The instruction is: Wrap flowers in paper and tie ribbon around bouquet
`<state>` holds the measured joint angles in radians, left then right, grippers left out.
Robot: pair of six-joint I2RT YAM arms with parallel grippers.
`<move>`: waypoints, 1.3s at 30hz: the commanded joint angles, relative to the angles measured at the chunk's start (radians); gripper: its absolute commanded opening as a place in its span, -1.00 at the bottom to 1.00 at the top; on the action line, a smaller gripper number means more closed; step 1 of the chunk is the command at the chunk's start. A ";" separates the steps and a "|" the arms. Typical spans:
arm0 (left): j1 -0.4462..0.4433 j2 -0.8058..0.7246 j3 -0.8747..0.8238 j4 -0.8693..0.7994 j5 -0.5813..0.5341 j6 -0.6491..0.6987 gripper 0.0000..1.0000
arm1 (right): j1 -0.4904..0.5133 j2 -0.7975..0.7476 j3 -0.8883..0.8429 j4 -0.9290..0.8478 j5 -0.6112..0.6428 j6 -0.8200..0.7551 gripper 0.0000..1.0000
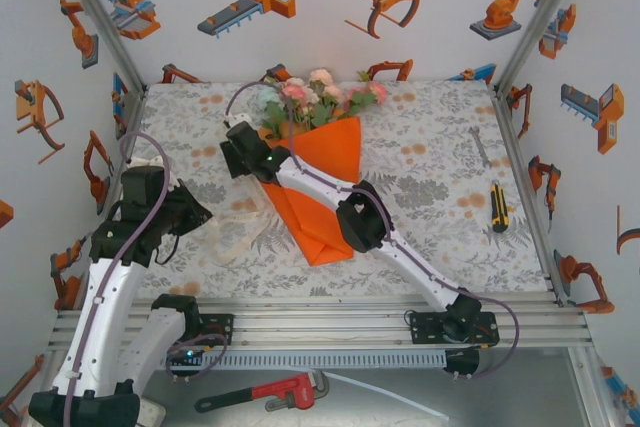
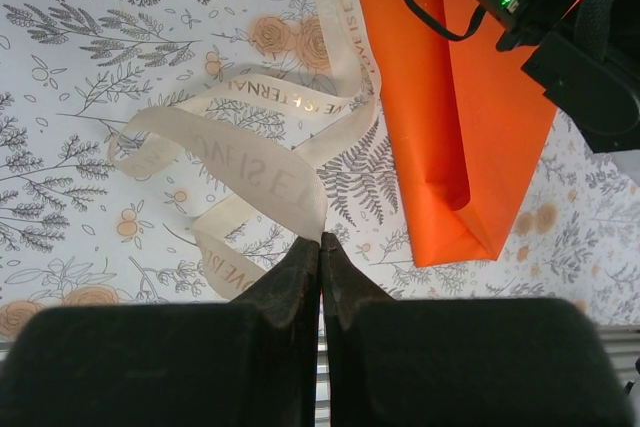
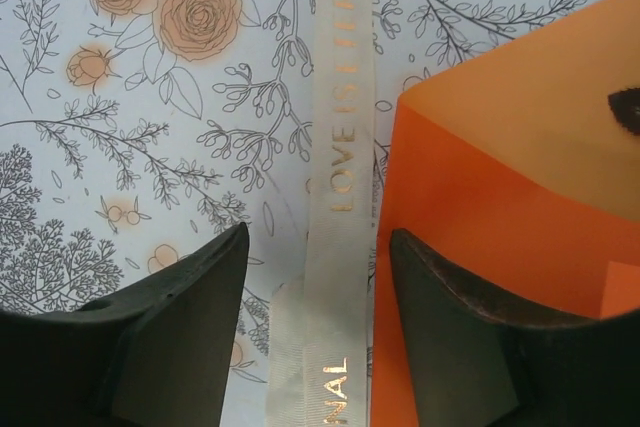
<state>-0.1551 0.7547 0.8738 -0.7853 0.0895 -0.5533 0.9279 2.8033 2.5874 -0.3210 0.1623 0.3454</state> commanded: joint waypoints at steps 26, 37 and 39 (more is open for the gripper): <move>0.010 -0.044 -0.013 0.037 0.022 -0.036 -0.76 | -0.146 -0.113 -0.117 0.074 -0.209 0.164 0.43; 0.011 -0.037 -0.018 0.036 0.006 -0.052 -0.69 | -0.057 0.022 0.023 0.144 0.031 0.070 0.43; 0.011 -0.031 -0.018 0.038 0.006 -0.057 -0.68 | -0.058 0.062 0.065 0.139 0.073 0.103 0.42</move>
<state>-0.1497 0.7197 0.8665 -0.7555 0.1005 -0.5861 0.9001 2.7979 2.5885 -0.2005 0.1116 0.4221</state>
